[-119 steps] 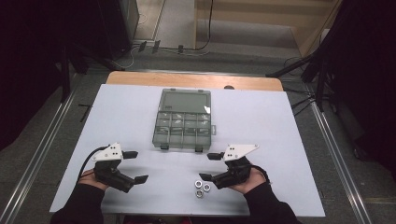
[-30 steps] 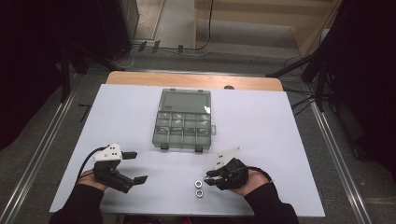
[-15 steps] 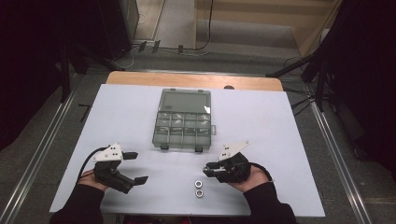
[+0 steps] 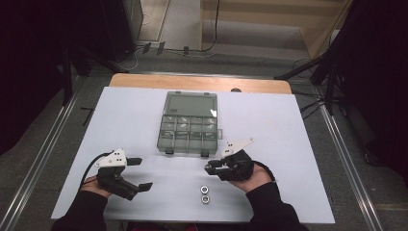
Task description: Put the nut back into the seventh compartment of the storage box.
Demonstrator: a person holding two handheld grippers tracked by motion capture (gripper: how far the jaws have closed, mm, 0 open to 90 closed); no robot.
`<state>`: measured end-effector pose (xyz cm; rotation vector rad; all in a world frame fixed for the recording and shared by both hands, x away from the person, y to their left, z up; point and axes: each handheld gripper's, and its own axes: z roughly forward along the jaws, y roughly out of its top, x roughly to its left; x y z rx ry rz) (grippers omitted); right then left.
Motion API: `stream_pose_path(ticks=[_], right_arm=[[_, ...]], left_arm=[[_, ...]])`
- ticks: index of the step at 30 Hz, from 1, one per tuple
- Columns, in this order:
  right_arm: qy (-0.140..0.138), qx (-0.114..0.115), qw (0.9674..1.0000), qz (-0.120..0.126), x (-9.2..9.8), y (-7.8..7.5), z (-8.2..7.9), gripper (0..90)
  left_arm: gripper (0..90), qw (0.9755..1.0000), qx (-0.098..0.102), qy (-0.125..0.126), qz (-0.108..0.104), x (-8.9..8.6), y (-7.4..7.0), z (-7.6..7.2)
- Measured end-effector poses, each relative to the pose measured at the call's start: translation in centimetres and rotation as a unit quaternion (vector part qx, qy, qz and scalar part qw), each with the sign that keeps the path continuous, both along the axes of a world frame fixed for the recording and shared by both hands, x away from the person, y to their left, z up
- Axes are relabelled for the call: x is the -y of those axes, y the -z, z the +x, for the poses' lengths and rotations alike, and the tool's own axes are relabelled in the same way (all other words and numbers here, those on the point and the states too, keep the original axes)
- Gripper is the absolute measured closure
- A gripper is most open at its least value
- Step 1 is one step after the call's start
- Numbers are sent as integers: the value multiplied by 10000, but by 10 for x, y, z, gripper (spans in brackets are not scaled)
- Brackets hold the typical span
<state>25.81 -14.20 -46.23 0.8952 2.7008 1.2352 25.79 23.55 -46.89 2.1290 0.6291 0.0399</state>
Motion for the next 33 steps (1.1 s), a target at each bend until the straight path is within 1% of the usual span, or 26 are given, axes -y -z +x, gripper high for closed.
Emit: stream_pose_path(ticks=[3, 11, 13, 15, 18, 19, 23, 26, 27, 29, 30, 31, 32, 33], right_arm=[[38, 8, 10000, 18, -2, -2, 6, 715], [160, 12, 9998, 108, -8, -6, 23, 715], [189, 8, 9997, 132, -9, -7, 25, 715], [218, 60, 9996, 158, -10, -7, 28, 715], [264, 76, 9995, 147, -12, -9, 33, 715], [274, 126, 9994, 152, -13, -9, 35, 715], [351, 175, 9990, 201, -17, -11, 47, 715], [390, 178, 9988, 219, -19, -13, 51, 715], [436, 209, 9986, 234, -21, -14, 56, 715], [446, 229, 9984, 244, -22, -14, 59, 715], [495, 224, 9983, 231, -25, -14, 63, 715], [495, 224, 9983, 231, -25, -14, 63, 715], [489, 235, 9983, 211, -27, -14, 66, 715], [539, 184, 9983, 147, -30, -12, 73, 715]], left_arm=[[23, 10000, -17, 11, 42, 0, 0, 0], [22, 10000, -22, 17, 25, 1, 0, 1], [23, 10000, -20, 12, 28, 1, 0, 1], [22, 10000, -13, 17, 7, 1, 1, 1], [22, 10000, -21, 7, 27, 2, 1, 1], [23, 10000, -21, 4, 25, 2, 1, 1], [22, 10000, -24, 19, 31, 3, 2, 1], [22, 10000, -14, 6, 33, 2, 1, 0], [23, 10000, 0, -4, 36, 1, 1, 0], [22, 10000, -3, -5, 36, 1, 1, 0], [22, 10000, -2, -2, 37, 1, 1, 0], [22, 10000, -2, -1, 34, 1, 1, 0], [23, 10000, 7, 14, 18, 1, 1, 0], [22, 10000, -8, 12, 19, 2, 1, 0]])
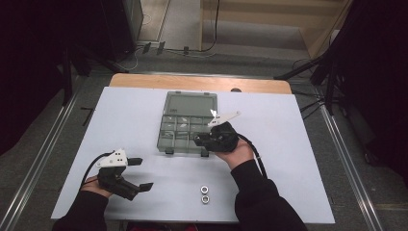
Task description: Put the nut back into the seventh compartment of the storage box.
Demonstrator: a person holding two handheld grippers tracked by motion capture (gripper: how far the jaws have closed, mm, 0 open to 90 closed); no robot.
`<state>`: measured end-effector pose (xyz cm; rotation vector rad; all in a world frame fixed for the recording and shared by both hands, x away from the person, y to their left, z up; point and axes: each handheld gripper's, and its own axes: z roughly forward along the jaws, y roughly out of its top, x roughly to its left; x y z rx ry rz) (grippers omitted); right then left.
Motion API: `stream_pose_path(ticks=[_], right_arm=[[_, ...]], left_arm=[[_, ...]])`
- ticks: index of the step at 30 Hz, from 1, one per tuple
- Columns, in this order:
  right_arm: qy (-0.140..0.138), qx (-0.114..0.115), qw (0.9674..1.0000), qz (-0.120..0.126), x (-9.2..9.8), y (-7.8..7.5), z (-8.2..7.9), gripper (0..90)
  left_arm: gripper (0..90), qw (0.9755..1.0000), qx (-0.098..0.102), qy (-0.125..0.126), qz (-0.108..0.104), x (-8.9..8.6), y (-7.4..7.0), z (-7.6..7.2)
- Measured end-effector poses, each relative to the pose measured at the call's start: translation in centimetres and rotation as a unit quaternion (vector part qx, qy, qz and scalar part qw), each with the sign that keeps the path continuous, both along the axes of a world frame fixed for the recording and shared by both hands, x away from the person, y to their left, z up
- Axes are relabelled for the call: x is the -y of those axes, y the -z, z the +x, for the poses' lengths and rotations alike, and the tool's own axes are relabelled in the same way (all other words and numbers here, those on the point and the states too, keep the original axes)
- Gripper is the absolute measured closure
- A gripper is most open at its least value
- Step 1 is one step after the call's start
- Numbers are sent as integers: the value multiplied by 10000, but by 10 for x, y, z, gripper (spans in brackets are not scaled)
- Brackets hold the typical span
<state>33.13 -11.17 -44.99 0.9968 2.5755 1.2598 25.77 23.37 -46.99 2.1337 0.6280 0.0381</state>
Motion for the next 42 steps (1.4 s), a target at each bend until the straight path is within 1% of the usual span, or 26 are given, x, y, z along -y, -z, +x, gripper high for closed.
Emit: stream_pose_path(ticks=[1, 2, 7, 8, 10, 13, 15, 16, 18, 19, 20, 22, 23, 25, 27, 29, 30, 32, 33, 34, 36, 37, 38, 40, 42], right_arm=[[0, 0, 10000, 0, 0, 0, 0, 715], [18, -15, 10000, -50, -2, 1, 4, 715], [3, -23, 10000, -65, -8, 2, 11, 715], [-13, -14, 9999, -106, -10, 3, 12, 714], [-1, -74, 9998, -208, -13, 5, 14, 714], [51, -79, 9995, -290, -13, 7, 16, 711], [64, -117, 9994, -325, -13, 9, 17, 685], [80, -108, 9996, -252, -12, 9, 17, 580], [73, -26, 9999, -146, -10, 8, 18, 436], [96, 14, 9999, -99, -9, 7, 18, 381], [112, 59, 9999, -81, -8, 6, 17, 345], [37, 54, 10000, 54, -5, 5, 16, 276], [3, 22, 9999, 119, -5, 5, 15, 264], [-46, 44, 9997, 253, -2, 4, 13, 250], [-38, 37, 9996, 269, -1, 3, 10, 244], [-78, 78, 9995, 301, 0, 1, 5, 235], [-99, 107, 9992, 369, 1, 1, 2, 235], [-127, 94, 9985, 524, 3, 1, -5, 234], [-147, 103, 9983, 554, 5, 2, -7, 232], [-205, 54, 9983, 542, 6, 4, -12, 223], [-248, 159, 9988, 391, 10, 6, -20, 219], [-303, 164, 9987, 373, 12, 7, -22, 219], [-330, 146, 9985, 413, 15, 8, -24, 219], [-340, 18, 9979, 554, 20, 10, -27, 219], [-317, -67, 9975, 630, 22, 10, -29, 220]], left_arm=[[23, 10000, 0, 0, 0, 0, 0, 0], [23, 10000, 1, -5, -9, 0, 0, 0], [22, 10000, 1, -14, -6, -1, 0, 0], [22, 10000, 8, -9, -16, -1, 0, 0], [23, 10000, 3, 2, -7, 0, 0, 0], [23, 10000, 3, 11, -4, 0, -1, -1], [22, 10000, 4, 7, -12, 0, -1, -1], [22, 10000, 4, 5, -16, 0, -1, -1], [23, 10000, 1, 5, 0, -1, -1, 0], [22, 10000, 1, 5, -2, 0, 0, 0], [23, 10000, -5, 16, 18, 0, 0, 0], [22, 10000, -30, 14, 23, 0, 0, 0], [23, 10000, -26, 12, 11, 1, 0, 0], [23, 10000, -20, 18, 10, 0, 0, 0], [22, 10000, -17, 21, 32, 0, 0, 0], [23, 10000, -16, 4, 34, 0, 0, 0], [22, 10000, -16, 5, 34, 0, 0, 0], [22, 10000, -11, 5, 45, 0, 0, 0], [22, 10000, -12, 10, 42, 0, 0, 0], [22, 10000, -12, 7, 4, 0, 0, 0], [23, 10000, -1, 31, 2, -1, -2, 0], [22, 10000, -8, 21, -9, -1, -2, -1], [23, 10000, 8, 24, -28, 0, -3, -1], [23, 10000, 27, 37, -22, 0, -3, -1], [23, 10000, 29, 38, -41, 0, -3, -1]])
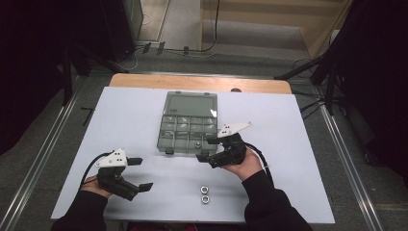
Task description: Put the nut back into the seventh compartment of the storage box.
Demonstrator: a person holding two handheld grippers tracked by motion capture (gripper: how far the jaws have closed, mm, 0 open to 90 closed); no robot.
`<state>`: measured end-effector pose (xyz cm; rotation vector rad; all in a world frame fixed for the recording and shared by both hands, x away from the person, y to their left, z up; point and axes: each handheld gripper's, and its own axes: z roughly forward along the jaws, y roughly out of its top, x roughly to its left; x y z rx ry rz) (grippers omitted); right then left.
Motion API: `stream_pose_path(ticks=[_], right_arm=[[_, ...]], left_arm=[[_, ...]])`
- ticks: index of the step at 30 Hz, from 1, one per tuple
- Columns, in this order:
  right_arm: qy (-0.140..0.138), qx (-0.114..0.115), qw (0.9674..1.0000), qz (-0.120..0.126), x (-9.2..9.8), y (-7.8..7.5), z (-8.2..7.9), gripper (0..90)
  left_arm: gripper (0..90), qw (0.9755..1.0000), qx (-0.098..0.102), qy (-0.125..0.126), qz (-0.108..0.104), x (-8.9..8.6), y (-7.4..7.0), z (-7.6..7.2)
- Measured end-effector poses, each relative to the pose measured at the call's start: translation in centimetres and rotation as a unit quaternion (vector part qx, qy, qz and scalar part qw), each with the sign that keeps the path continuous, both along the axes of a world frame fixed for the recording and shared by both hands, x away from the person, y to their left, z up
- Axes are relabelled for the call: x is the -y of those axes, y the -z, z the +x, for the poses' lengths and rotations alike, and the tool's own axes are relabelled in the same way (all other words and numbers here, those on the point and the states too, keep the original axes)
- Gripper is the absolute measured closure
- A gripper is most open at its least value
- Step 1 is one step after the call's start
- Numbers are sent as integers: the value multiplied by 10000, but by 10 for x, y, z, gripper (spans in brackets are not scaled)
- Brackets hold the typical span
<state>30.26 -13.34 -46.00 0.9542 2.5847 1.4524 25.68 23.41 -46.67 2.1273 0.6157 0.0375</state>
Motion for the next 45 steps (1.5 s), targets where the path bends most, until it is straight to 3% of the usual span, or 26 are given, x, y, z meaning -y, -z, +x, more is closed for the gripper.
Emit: stream_pose_path(ticks=[5, 9, 15, 20, 31, 45], right_arm=[[-65, 77, 9999, -86, 4, -1, -8, 220], [-113, 8, 9999, -69, 6, -2, -11, 220], [-201, 55, 9987, -457, 4, -1, -21, 220], [-238, 30, 9984, -509, 6, 0, -26, 220], [-314, -33, 9954, -910, 15, 5, -44, 220], [-350, -90, 9920, -1212, 26, 12, -59, 220]], left_arm=[[22, 10000, -10, -12, 2, -1, 0, -1], [22, 10000, -10, -23, 1, -1, 0, -1], [22, 10000, -7, -23, 10, -2, 0, -1], [22, 10000, -4, -11, 19, -2, 0, -1], [23, 10000, 3, -15, 40, -2, 0, -1], [22, 10000, 8, -17, 50, -1, 0, -1]])
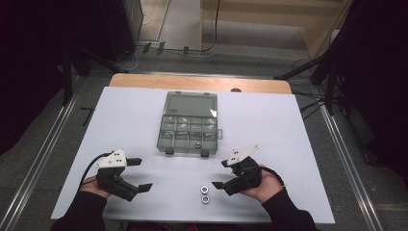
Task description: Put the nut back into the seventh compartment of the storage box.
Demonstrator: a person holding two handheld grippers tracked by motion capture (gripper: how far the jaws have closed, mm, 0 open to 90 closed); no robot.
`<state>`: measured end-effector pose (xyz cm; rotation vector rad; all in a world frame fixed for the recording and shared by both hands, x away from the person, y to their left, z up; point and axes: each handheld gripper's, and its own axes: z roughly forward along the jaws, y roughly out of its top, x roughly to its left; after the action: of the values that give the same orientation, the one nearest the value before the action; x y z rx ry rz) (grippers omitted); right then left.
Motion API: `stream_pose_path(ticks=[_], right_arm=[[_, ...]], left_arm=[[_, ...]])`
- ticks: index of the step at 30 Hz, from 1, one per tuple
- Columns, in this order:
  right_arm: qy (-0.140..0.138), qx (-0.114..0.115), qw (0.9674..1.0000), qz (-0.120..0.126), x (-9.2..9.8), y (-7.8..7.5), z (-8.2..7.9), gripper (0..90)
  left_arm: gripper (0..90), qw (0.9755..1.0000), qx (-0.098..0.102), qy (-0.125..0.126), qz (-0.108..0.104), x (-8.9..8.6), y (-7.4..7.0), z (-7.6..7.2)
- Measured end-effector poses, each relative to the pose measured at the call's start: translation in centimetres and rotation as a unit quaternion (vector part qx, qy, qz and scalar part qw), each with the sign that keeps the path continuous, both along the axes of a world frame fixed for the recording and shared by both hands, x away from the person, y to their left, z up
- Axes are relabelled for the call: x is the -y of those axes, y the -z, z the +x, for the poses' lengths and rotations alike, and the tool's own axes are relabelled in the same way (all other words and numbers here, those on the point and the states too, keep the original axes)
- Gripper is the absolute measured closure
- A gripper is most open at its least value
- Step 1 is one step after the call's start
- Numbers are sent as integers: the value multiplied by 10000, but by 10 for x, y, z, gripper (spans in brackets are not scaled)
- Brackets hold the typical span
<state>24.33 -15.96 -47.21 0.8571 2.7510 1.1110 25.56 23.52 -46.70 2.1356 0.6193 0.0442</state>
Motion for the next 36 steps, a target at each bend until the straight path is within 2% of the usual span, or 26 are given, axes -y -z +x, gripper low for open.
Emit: stream_pose_path(ticks=[8, 12, 25, 36], right_arm=[[-102, -60, 9994, -321, 1, 5, -3, 220], [-132, -108, 9991, -387, -1, 8, -3, 219], [-428, -107, 9984, -344, -11, 12, 1, 223], [-600, -38, 9972, -445, -27, 15, 1, 246]], left_arm=[[22, 10000, -2, 9, 1, 0, 0, 0], [22, 10000, -1, 4, 0, 0, 0, 0], [22, 10000, -10, 7, 3, 0, 0, 0], [22, 10000, -12, 15, 15, 0, 0, 0]])
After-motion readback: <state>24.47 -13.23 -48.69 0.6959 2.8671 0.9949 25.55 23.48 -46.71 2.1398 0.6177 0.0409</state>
